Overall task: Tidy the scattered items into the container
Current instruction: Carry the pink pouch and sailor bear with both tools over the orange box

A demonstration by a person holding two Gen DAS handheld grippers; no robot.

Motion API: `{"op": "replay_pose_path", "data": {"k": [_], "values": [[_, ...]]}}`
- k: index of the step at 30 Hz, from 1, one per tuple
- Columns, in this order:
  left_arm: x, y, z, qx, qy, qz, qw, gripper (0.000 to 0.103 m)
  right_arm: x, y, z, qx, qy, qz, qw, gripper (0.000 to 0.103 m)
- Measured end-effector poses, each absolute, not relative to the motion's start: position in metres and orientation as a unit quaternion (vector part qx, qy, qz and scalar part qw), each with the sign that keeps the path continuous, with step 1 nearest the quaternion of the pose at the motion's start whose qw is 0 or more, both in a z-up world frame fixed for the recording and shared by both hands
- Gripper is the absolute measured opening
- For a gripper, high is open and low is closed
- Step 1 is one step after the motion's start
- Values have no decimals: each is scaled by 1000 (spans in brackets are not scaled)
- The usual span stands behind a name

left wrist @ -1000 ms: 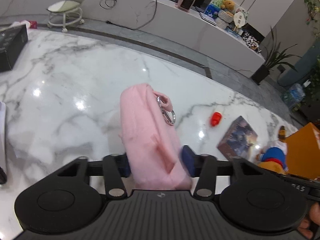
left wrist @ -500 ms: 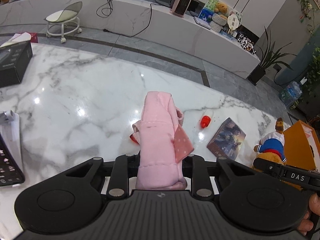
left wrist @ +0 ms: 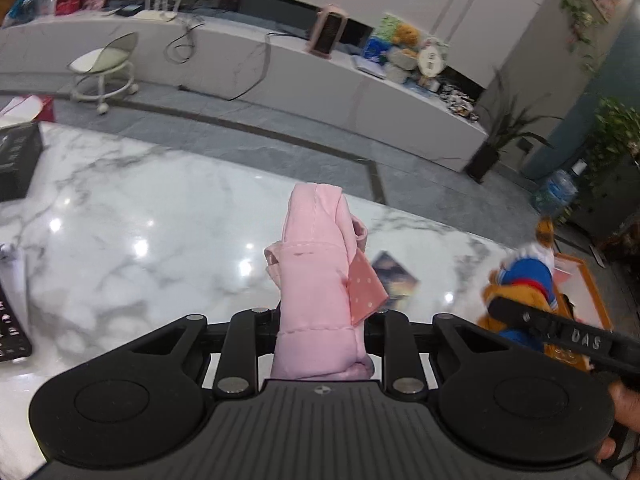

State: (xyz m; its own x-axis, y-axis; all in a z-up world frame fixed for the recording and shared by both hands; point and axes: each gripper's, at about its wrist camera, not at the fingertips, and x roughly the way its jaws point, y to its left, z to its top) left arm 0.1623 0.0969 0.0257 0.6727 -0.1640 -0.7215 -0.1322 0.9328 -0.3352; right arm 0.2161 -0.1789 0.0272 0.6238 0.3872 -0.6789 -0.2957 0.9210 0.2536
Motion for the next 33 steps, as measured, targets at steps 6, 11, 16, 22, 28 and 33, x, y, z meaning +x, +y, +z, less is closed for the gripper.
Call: {"op": "replay_pose_path", "data": {"k": [6,11,16,22,28,33], "values": [[167,52,37,-171,396,-42,901,28,207,-200,50,67,357,186,913,65],[175,22,45,-166,386,-69,905,28,200,-222,60,67,344,179,919,65],[180,5,49,-165,378,-86,907,28,194,-242,69,69,334,174,924,65],[185,-19,51,-166,372,-109,907,28,184,-270,81,77,317,163,931,65],[187,-48,53,-169,362,-135,907,28,175,-294,88,78,304,145,938,65],[188,-72,54,-167,355,-159,906,28,171,-320,93,87,296,117,944,65]]}}
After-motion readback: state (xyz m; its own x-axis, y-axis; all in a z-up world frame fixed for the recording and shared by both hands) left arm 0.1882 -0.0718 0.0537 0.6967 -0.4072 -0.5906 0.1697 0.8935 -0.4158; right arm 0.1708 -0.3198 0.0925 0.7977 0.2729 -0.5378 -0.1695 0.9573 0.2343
